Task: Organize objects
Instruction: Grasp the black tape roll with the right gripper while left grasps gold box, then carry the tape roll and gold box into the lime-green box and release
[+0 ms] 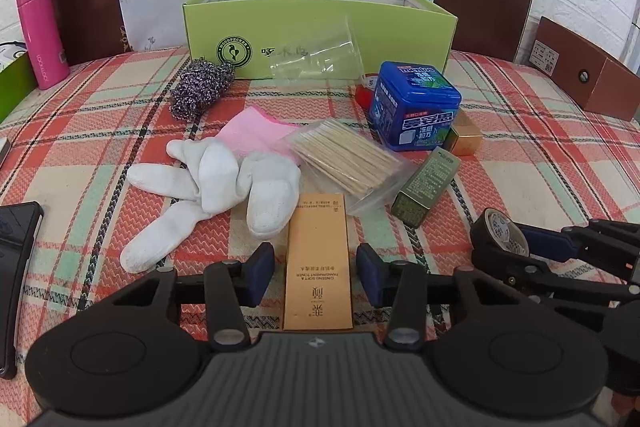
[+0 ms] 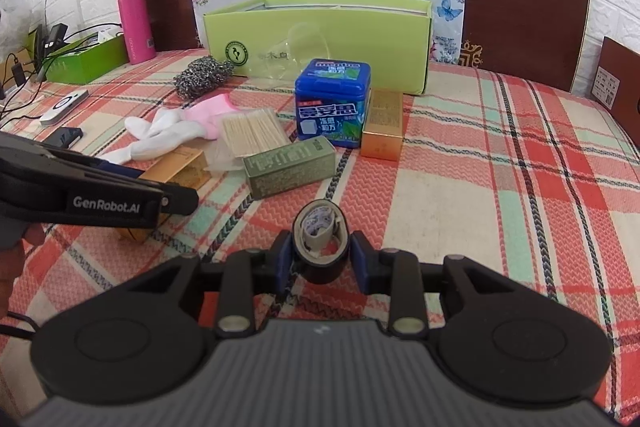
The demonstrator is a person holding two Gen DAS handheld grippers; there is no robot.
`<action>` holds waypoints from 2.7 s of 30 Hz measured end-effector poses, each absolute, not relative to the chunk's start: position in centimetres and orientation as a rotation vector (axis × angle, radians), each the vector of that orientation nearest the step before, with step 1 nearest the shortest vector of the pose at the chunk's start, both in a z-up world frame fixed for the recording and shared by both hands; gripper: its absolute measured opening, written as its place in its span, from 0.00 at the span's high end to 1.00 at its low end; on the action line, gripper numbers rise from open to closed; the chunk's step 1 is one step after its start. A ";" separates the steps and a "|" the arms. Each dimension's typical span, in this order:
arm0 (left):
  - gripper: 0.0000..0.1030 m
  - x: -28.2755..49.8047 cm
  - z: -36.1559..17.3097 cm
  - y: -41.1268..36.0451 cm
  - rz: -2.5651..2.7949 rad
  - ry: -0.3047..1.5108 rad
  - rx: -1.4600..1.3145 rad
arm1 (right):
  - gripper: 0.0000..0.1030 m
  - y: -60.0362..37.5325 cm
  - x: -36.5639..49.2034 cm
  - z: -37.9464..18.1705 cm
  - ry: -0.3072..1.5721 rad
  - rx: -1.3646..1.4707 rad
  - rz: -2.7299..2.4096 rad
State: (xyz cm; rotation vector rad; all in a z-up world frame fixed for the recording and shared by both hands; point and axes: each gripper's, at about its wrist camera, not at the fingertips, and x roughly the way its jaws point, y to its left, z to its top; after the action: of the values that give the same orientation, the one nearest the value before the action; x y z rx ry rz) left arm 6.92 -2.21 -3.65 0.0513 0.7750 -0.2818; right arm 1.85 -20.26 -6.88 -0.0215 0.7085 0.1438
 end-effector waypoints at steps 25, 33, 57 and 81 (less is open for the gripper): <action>0.68 10.5 6.7 -0.9 -0.343 0.460 -0.039 | 0.72 -21.7 5.8 1.7 0.442 -0.061 0.171; 0.68 18.1 8.9 0.0 -0.252 0.411 -0.053 | 0.72 -21.9 14.4 4.0 0.397 -0.040 0.141; 0.13 28.0 6.1 -0.6 -0.051 0.447 0.020 | 0.04 -21.2 26.1 -0.7 0.460 -0.124 0.010; 0.13 13.6 8.9 -3.2 -0.108 0.396 0.047 | 0.00 -20.9 14.4 2.9 0.460 -0.142 -0.081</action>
State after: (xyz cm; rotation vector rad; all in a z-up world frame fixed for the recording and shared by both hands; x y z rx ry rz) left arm 13.59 -3.16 8.94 0.0469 0.3959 -0.1085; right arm 14.38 -20.89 2.90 -0.1421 0.4603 -0.0814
